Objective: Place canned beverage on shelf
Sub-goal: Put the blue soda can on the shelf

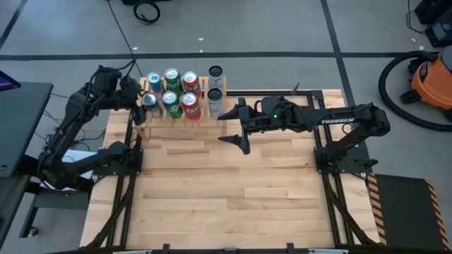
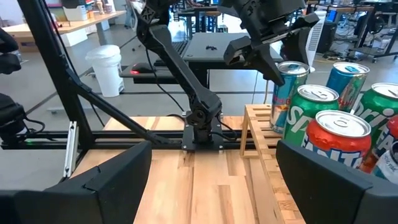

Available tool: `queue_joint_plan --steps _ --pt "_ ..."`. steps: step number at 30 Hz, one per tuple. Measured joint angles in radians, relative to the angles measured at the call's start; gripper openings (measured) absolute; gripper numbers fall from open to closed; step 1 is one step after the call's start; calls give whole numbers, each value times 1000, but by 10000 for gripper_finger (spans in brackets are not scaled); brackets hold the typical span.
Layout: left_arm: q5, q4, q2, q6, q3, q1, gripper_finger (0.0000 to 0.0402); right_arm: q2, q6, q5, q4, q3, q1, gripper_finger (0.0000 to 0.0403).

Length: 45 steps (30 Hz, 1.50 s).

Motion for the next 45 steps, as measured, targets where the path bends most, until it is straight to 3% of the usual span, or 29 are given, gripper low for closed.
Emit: queue_joint_plan --steps 8,45 --pt "-19 36 34 -29 1 -1 259 0 0 48 5 0 1 355" --pt "-14 32 24 -48 -1 0 259 0 0 48 6 0 1 355"
